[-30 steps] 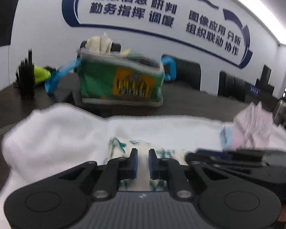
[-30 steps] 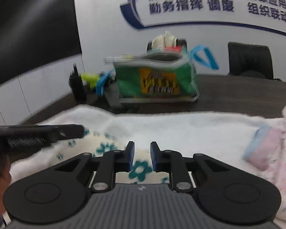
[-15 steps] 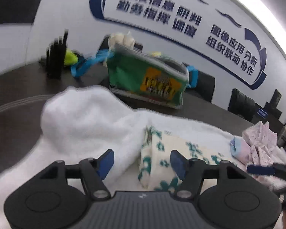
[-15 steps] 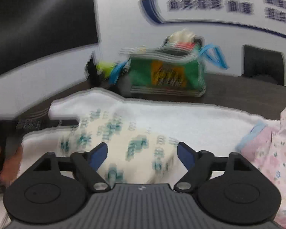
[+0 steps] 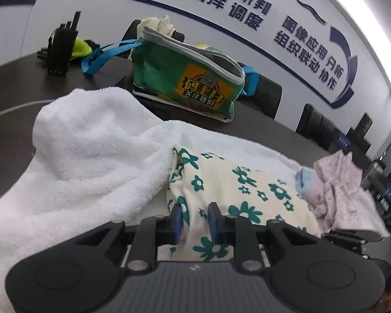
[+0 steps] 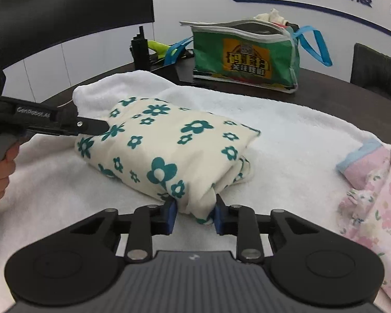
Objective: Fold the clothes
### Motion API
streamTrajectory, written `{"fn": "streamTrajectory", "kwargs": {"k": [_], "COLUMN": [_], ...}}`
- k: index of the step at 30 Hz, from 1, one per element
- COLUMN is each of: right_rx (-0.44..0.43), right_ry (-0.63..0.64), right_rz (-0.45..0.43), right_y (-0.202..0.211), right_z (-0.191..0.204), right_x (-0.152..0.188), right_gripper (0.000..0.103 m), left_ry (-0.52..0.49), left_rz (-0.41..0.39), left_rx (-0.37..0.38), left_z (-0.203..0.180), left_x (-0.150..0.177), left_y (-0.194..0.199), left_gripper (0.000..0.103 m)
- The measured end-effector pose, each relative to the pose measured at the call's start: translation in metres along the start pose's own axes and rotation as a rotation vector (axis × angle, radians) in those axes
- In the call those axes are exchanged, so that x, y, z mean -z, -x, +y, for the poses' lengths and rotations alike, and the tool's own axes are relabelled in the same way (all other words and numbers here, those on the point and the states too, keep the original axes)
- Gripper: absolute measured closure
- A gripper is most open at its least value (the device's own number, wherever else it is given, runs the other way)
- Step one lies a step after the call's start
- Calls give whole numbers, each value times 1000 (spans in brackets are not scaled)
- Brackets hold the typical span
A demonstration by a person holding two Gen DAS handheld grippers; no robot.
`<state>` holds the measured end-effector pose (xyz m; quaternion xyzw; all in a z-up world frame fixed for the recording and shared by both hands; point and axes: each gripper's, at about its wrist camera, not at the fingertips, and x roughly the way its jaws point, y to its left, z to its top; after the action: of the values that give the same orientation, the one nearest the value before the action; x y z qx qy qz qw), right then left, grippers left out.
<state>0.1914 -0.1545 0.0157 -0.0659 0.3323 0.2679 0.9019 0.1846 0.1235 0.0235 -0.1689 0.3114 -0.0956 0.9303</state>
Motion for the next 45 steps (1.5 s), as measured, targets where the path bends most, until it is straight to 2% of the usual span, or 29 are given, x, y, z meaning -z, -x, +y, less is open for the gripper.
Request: {"fn": "streamTrajectory", "kwargs": {"k": [2,5,7,9,10,12,13,14,15,17,20,23,26,29,34,36,38,40,45], "right_rx": [22,63,89,136,158,198,207,214,220,235,250,310,391,420,484,481,460,435,457], "right_ry": [19,4,-3,-19,-34,-68,-88,-112,-137,-204,-272,-286,-272,-301,-350,-338,-332,-328,-308], "right_rz": [1,5,-45,-98,-120,-165,-185,-194,-200,-176,-164,-133,-105,-80,-13,-7,-8,-3,-9], "right_y": [0,16,41,69,82,108,118,126,134,141,149,152,150,147,135,132,131,130,127], "right_z": [5,10,14,20,26,39,45,51,57,69,84,94,98,94,85,87,87,88,94], "right_x": [1,-4,-7,-7,-3,8,16,26,38,61,93,113,123,128,132,132,131,129,129], "right_gripper": [71,62,59,51,46,30,17,13,12,3,1,1,0,0,0,0,0,0,0], "left_ry": [10,-22,-69,-106,-107,-109,-116,-123,-131,-146,-168,-190,-212,-228,-184,-196,-225,-256,-267], "left_rz": [-13,-87,-118,-111,-111,-117,-112,-107,-102,-92,-77,-62,-46,-29,16,12,15,43,60], "left_rx": [-8,-54,-98,-151,-151,-137,-148,-159,-169,-191,-223,-254,-286,-313,-313,-313,-307,-302,-311], "left_z": [1,-10,-25,-45,-53,-65,-68,-71,-74,-80,-89,-98,-107,-113,-102,-104,-109,-113,-115], "left_x": [-2,-8,-6,3,12,33,41,49,58,74,98,122,147,167,168,167,168,170,171], "left_y": [5,33,55,76,87,106,108,109,111,115,120,125,131,134,125,126,125,120,117], "left_gripper": [80,79,76,74,69,53,38,28,26,20,17,13,12,10,7,6,1,1,0]}}
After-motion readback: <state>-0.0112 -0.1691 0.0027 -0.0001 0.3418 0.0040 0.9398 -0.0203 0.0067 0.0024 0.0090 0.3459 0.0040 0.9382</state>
